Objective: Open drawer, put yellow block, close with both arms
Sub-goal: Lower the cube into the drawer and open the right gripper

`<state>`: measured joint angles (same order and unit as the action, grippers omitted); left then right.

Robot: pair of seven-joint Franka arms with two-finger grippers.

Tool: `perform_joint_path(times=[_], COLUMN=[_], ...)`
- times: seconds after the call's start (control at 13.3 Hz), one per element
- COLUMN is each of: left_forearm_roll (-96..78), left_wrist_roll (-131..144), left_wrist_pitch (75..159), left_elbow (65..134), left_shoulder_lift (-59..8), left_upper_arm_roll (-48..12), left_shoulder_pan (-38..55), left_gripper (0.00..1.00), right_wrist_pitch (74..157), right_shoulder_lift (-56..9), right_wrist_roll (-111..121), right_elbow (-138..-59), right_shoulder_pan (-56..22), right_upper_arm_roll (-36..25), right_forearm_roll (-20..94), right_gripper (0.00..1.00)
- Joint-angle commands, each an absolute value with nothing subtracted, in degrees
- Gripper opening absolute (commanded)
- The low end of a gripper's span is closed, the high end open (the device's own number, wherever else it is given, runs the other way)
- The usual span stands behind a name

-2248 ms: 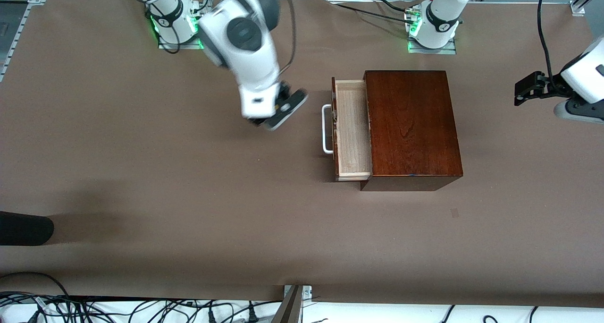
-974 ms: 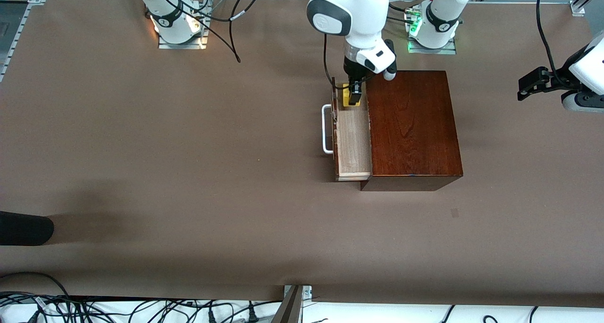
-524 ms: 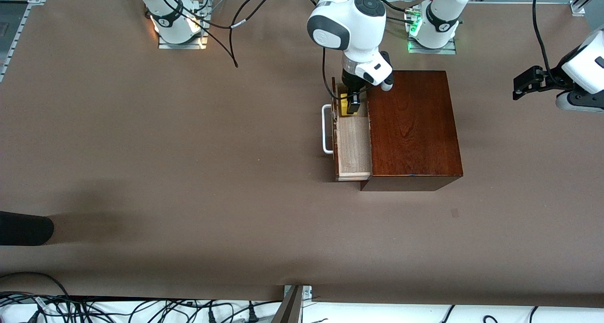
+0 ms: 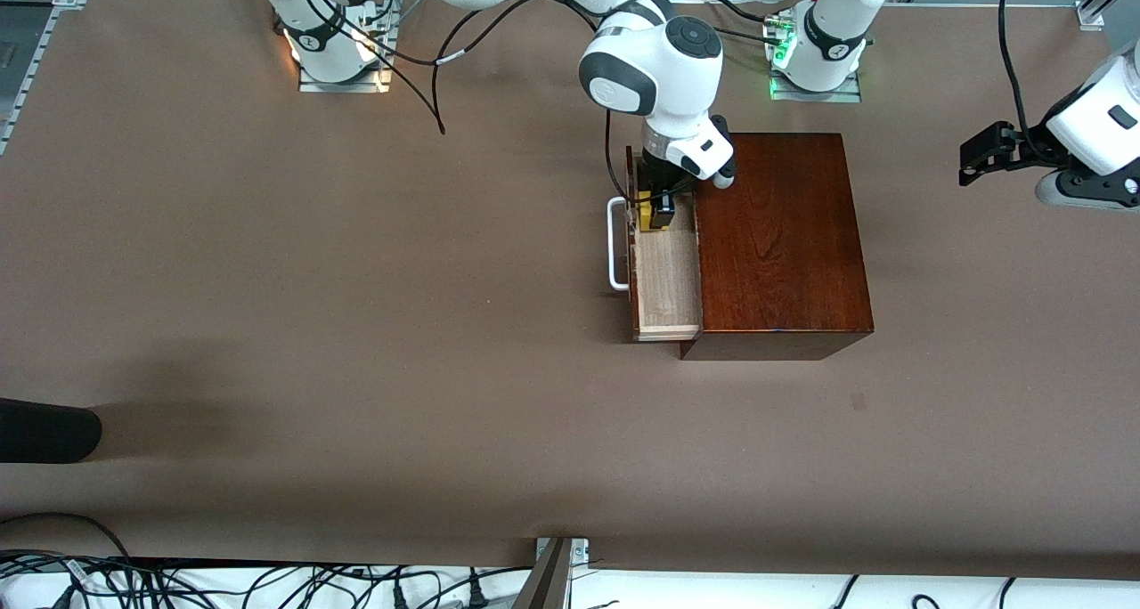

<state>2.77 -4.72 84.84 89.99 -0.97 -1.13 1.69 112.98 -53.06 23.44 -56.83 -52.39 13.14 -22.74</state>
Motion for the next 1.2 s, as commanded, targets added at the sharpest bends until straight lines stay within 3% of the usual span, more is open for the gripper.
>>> perform_joint_path(times=[0.0,0.07,0.3,0.67,0.9,1.12], left_forearm_roll=[1.67,1.67,1.76,1.84,1.93,1.85], left_wrist_roll=[-4.13,-4.13,-4.13,-4.22,-4.22,-4.31], left_wrist_pitch=[83.94,84.02,84.02,84.02,84.02,83.93], left_elbow=[89.82,89.82,89.82,89.74,89.65,89.39], left_shoulder_lift=[-0.17,-0.18,-0.17,-0.18,-0.18,-0.26], left_upper_arm_roll=[-1.58,-1.58,-1.58,-2.20,-2.20,-2.20], left_shoulder_pan=[1.67,1.67,1.67,1.67,1.58,1.50], left_gripper=[1.00,1.00,1.00,1.00,1.00,1.00], right_wrist_pitch=[113.29,113.12,110.41,103.72,100.37,98.63], right_shoulder_lift=[-55.20,-55.11,-53.88,-45.11,-38.08,-34.12], right_wrist_roll=[24.08,24.17,23.91,23.82,23.82,24.78], right_elbow=[-54.58,-54.58,-54.14,-49.22,-49.39,-49.66], right_shoulder_pan=[-52.73,-52.65,-52.56,-50.46,-43.97,-31.25], right_upper_arm_roll=[12.48,12.48,12.83,12.66,12.31,12.48], right_forearm_roll=[-23.56,-23.47,-21.89,-13.29,-7.23,0.32], right_gripper=[0.42,0.99,1.00,1.00,1.00,1.00])
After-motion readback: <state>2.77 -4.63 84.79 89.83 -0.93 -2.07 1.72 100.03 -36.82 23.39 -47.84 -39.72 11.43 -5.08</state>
